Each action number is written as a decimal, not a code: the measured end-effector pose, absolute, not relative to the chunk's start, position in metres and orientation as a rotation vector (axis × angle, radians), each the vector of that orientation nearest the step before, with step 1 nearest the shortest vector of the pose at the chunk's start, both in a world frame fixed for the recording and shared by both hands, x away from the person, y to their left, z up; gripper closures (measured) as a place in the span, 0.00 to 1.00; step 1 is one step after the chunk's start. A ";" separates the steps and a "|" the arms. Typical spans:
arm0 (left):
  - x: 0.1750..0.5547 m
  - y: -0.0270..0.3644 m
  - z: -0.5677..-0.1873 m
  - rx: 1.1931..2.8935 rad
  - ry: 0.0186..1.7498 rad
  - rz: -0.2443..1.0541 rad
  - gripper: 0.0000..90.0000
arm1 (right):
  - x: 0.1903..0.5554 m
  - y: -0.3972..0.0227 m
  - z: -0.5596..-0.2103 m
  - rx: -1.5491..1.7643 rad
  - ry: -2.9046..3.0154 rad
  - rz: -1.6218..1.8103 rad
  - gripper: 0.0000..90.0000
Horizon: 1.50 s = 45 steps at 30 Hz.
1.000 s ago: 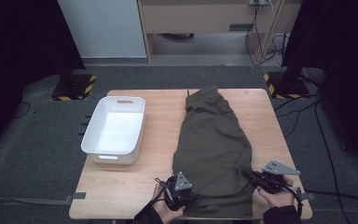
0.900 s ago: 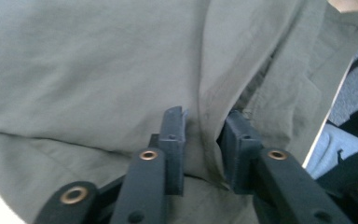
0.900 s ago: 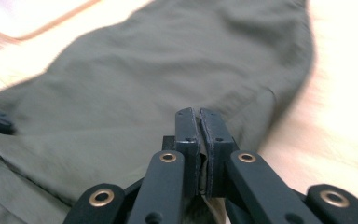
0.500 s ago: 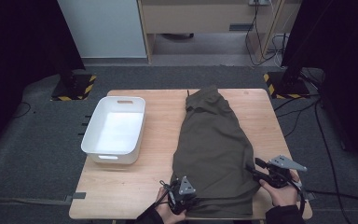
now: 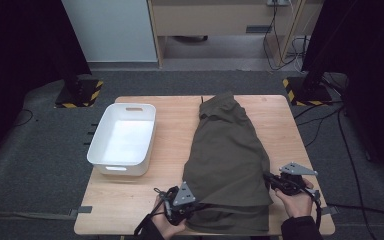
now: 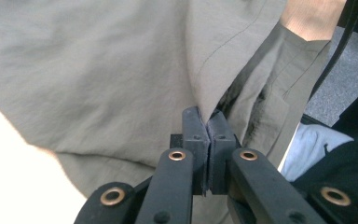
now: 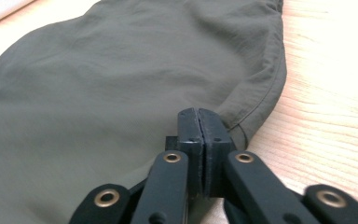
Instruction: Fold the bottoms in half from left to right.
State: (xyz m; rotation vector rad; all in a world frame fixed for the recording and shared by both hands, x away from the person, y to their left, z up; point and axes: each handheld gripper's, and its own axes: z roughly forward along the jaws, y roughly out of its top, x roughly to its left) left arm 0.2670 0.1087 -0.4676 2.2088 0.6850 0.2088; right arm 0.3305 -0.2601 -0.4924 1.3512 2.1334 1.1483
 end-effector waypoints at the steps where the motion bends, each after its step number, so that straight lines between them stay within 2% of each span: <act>1: 0.265 0.115 -0.467 2.213 0.679 0.206 0.98 | 0.330 -0.259 -0.493 1.353 2.143 1.139 1.00; 4: 0.260 0.125 -0.470 2.254 0.669 0.199 0.97 | 0.329 -0.254 -0.498 1.366 2.193 1.109 0.98; 6: 0.258 0.130 -0.473 2.275 0.673 0.201 0.96 | 0.329 -0.250 -0.501 1.381 2.226 1.075 0.91; 9: 0.259 0.137 -0.476 2.269 0.677 0.188 0.80 | 0.330 -0.249 -0.502 1.376 2.203 1.095 0.76; 12: 0.260 0.144 -0.469 2.205 0.657 0.178 0.64 | 0.332 -0.251 -0.498 1.348 2.140 1.161 0.68; 18: 0.269 0.151 -0.461 2.076 0.728 0.240 0.47 | 0.337 -0.253 -0.492 1.279 2.043 1.237 0.59; 22: 0.299 0.148 -0.473 2.066 0.851 0.312 0.45 | 0.349 -0.248 -0.492 1.258 2.016 1.273 0.52; 24: 0.321 0.144 -0.484 2.086 0.896 0.368 0.45 | 0.358 -0.244 -0.494 1.249 2.021 1.266 0.52; 29: 0.366 0.132 -0.509 2.116 0.970 0.422 0.45 | 0.380 -0.236 -0.506 1.265 2.071 1.225 0.50; 31: 0.373 0.129 -0.517 2.147 0.983 0.423 0.45 | 0.386 -0.234 -0.513 1.282 2.105 1.190 0.49; 34: 0.372 0.128 -0.526 2.192 0.968 0.413 0.45 | 0.389 -0.235 -0.522 1.321 2.161 1.121 0.46; 39: 0.359 0.131 -0.525 2.230 0.943 0.386 0.48 | 0.388 -0.237 -0.530 1.342 2.252 1.023 0.34; 45: 0.342 0.135 -0.524 2.240 0.917 0.331 0.50 | 0.380 -0.243 -0.533 1.323 2.261 1.067 0.32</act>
